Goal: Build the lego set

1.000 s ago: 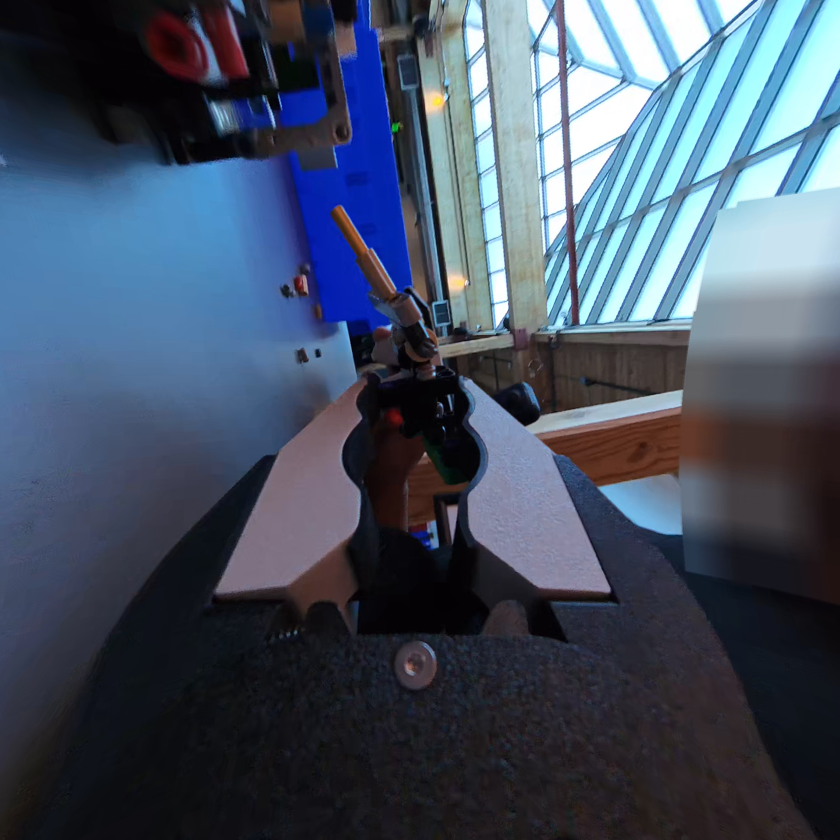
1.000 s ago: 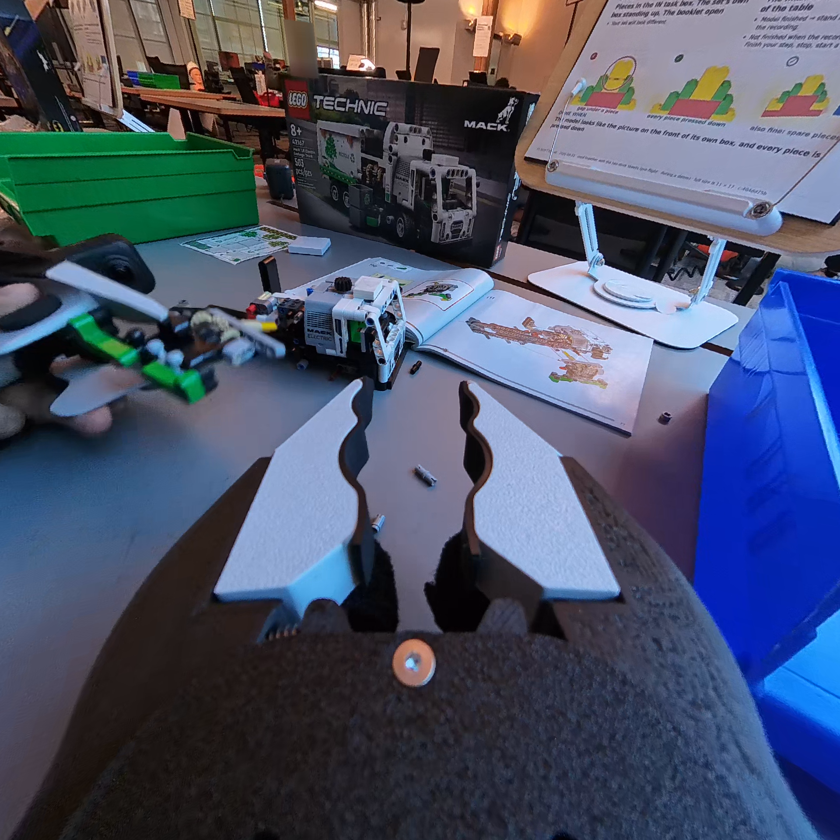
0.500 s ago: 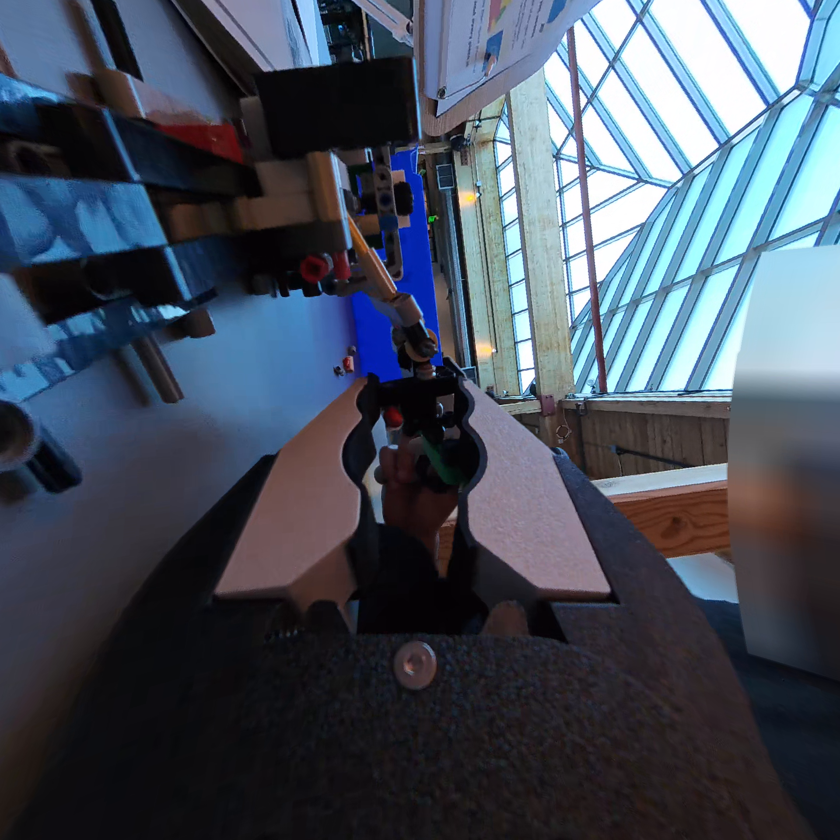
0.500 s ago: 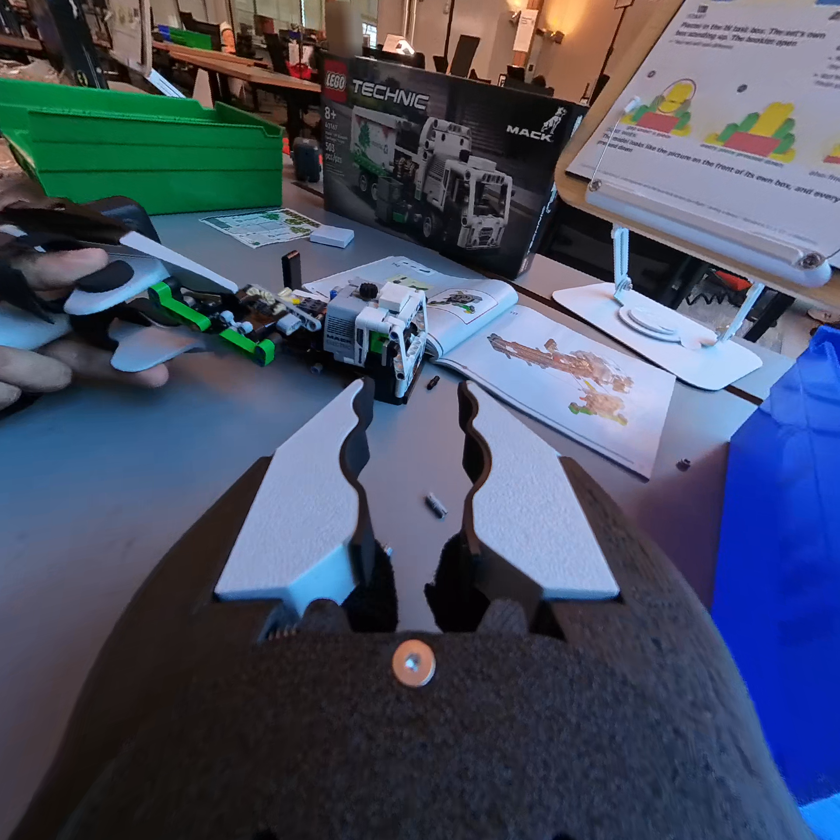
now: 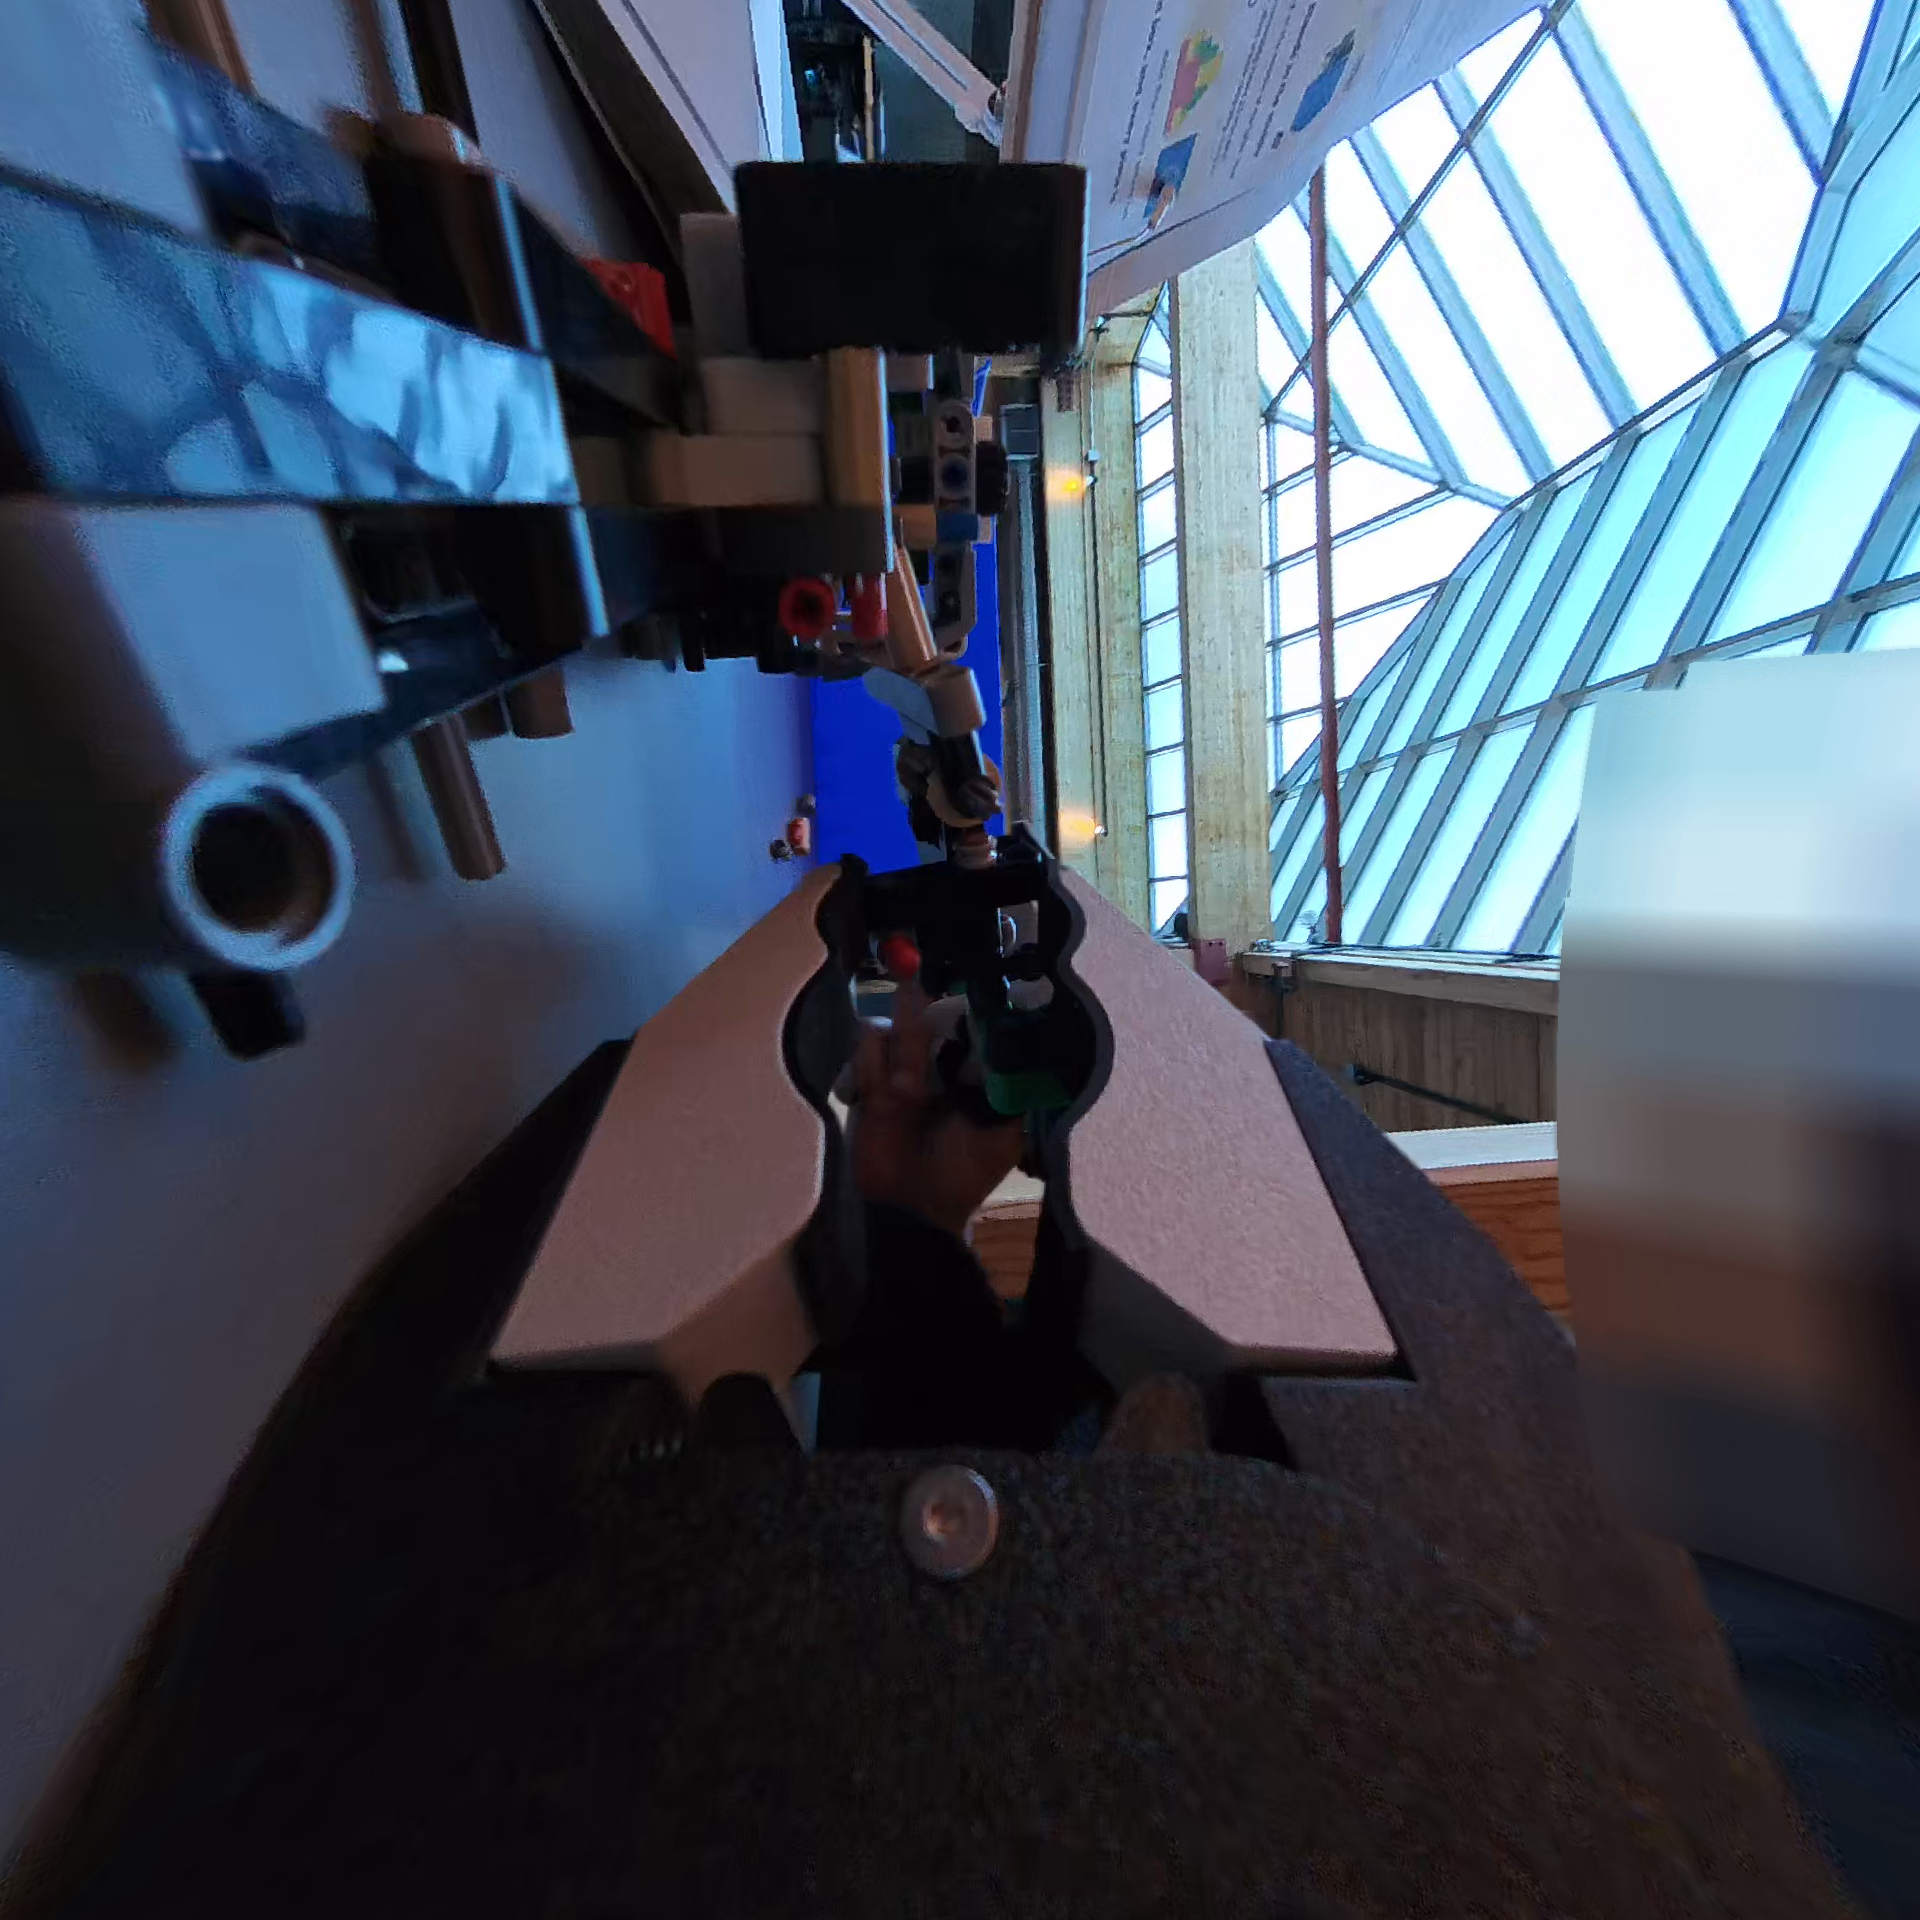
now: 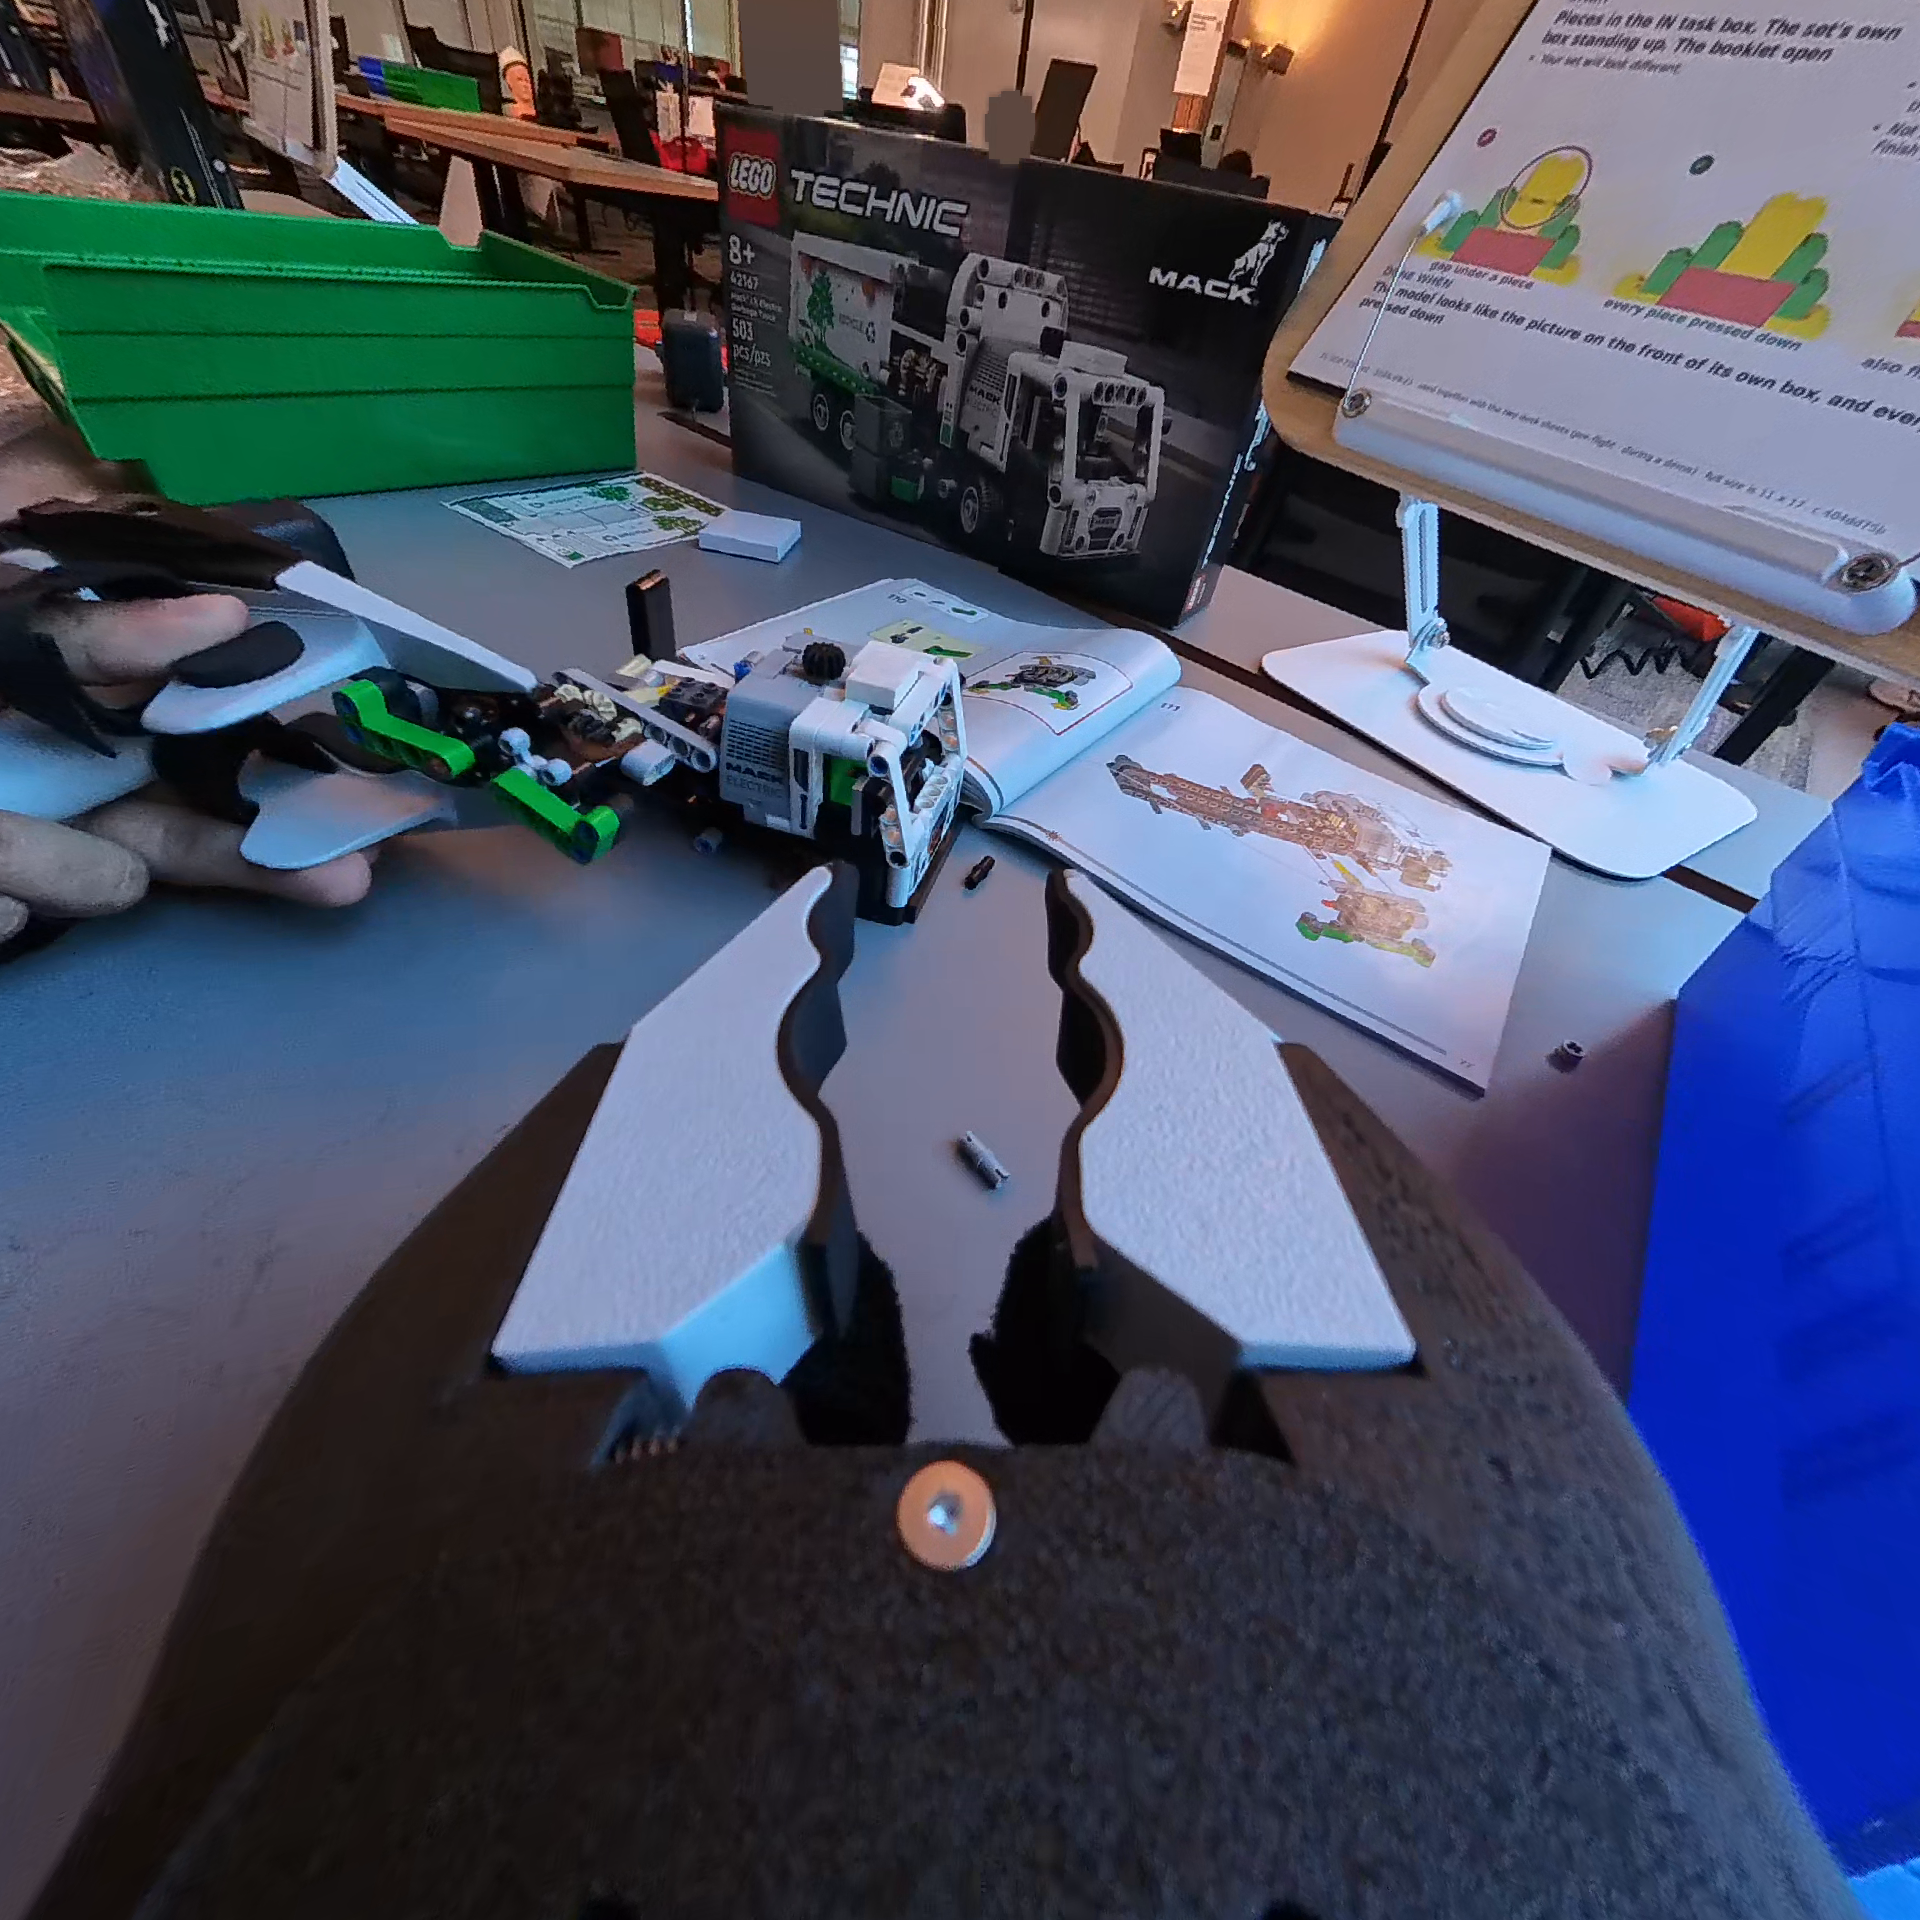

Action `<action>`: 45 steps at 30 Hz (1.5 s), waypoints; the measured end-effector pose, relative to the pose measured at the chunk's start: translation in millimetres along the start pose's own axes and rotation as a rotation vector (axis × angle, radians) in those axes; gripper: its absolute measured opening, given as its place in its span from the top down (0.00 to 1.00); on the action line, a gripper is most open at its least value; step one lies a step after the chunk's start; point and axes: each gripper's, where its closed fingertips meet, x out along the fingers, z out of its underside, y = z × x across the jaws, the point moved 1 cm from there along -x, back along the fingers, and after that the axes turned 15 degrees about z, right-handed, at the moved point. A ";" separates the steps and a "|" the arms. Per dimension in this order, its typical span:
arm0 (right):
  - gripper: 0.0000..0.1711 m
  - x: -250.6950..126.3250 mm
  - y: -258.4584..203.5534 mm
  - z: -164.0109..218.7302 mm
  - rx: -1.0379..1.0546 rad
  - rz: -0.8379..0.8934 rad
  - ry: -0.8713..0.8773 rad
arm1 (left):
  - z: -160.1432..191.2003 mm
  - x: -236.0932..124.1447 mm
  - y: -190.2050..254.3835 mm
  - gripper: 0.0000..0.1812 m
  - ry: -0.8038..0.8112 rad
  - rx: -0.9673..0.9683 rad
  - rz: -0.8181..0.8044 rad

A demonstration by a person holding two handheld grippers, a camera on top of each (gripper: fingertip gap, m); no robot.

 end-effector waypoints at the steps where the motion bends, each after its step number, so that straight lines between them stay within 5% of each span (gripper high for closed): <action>1: 0.79 0.1 0.2 -0.2 0.000 0.000 0.000 | -0.8 0.1 2.0 0.84 0.013 -0.016 0.019; 10: 0.79 0.7 -6.5 -12.7 -0.012 -0.038 0.010 | -2.1 0.8 9.9 0.84 0.068 -0.111 0.092; 16: 0.83 12.0 -42.3 -38.5 -0.059 -0.364 -0.121 | -0.1 2.8 6.4 0.84 0.077 -0.173 0.060; 23: 0.77 28.1 -94.9 -3.4 -0.393 -0.686 -0.303 | -1.9 1.6 4.5 0.83 0.112 -0.194 0.038; 28: 0.79 29.9 -115.9 -12.7 -0.431 -0.464 -0.095 | -2.1 -2.5 0.6 0.84 0.129 -0.200 -0.015; 35: 0.83 42.6 -128.5 8.4 -0.774 -0.194 0.029 | 3.3 -1.6 -2.8 0.84 0.102 -0.265 -0.053; 45: 0.87 45.2 -124.1 5.7 -0.905 -0.043 0.139 | 13.3 -9.0 7.9 0.79 -0.032 -0.117 -0.094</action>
